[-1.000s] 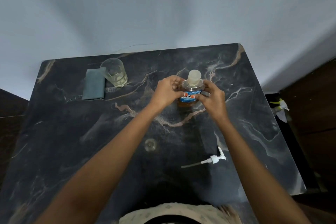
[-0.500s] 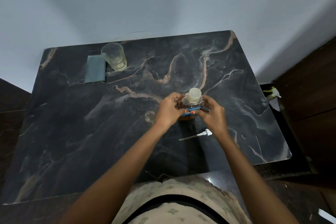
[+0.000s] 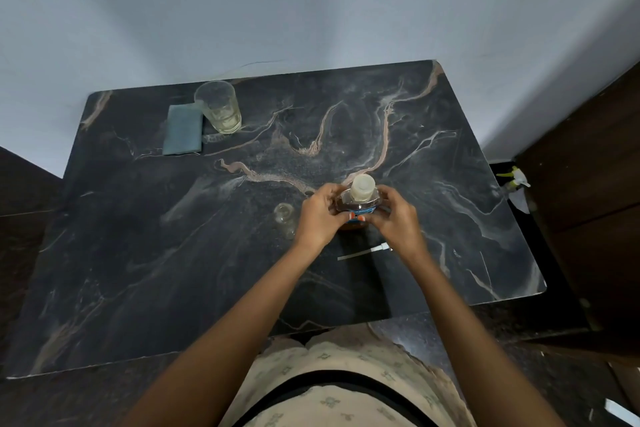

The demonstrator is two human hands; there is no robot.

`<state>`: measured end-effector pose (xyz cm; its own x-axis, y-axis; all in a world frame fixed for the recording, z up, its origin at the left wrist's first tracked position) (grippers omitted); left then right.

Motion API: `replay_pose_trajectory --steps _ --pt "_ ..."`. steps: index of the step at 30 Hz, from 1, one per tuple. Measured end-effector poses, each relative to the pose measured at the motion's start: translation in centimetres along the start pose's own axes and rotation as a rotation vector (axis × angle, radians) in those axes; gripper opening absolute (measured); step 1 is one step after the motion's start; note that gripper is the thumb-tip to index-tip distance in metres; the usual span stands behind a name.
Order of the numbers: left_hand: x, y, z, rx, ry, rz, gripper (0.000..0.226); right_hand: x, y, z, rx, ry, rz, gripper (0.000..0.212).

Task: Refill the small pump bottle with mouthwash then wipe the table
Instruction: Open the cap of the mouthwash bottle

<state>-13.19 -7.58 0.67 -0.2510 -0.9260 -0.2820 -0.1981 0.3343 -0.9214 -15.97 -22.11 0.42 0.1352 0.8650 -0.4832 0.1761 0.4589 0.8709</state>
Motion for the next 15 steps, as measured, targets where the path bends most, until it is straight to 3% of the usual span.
replay_pose_trajectory --steps 5,12,15 --pt "0.2 -0.1 0.0 0.018 0.04 0.002 0.053 -1.1 3.4 -0.1 -0.125 0.077 -0.164 0.069" --pt "0.6 -1.0 0.0 0.072 0.076 0.011 0.053 -1.4 7.9 0.0 -0.211 0.085 -0.261 0.04" --pt "0.6 -1.0 0.2 0.068 0.069 0.034 0.051 -1.1 8.5 0.3 -0.222 0.055 -0.335 0.038"
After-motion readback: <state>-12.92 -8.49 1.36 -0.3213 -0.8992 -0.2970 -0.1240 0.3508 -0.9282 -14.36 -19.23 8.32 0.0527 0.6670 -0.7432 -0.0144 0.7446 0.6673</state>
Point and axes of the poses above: each hand's wrist, its own z-axis towards the middle knuckle, its own x-axis out of the palm, y = z × x, the point moved 9 cm from there along z, towards the middle knuckle, and after that the axes turned 2 degrees about -x, right-handed, at the moved point
